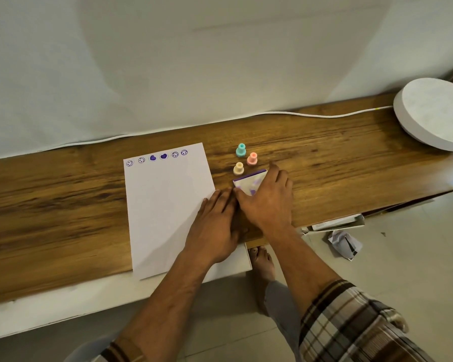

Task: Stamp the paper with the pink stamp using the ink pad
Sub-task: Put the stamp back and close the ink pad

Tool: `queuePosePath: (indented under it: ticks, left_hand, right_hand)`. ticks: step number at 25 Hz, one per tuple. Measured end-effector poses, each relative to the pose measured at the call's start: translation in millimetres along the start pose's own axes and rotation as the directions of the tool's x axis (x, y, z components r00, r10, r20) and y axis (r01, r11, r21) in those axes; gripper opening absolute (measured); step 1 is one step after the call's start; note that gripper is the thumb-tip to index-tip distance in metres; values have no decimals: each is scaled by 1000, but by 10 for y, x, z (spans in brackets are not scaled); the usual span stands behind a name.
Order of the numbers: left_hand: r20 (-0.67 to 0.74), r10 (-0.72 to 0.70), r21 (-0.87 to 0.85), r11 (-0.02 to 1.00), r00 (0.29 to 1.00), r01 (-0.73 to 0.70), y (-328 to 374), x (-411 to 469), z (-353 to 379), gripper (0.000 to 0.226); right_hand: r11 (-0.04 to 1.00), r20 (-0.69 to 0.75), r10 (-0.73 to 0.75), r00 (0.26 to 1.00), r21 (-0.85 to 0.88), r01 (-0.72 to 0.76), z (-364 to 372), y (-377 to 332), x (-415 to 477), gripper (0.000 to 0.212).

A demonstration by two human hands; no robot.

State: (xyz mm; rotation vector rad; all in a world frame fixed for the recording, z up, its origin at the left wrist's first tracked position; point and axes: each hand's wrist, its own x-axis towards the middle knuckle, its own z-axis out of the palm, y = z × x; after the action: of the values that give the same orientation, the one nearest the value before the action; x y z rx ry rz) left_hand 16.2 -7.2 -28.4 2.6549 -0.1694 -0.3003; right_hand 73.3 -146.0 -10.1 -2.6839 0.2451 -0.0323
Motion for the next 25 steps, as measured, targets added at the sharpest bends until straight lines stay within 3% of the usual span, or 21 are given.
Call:
queuePosePath:
  ticks: [17,25]
  left_hand:
    - [-2,21,-1,1000,1000,-21,-41,6,7,82]
    - [5,26,54,998,1000,-26,-126,-8,-75,79]
  right_hand:
    - [996,5,30,1000,-79,-30,90,1,37,100]
    - [997,69,66,995,33,-68,58,19,2,110]
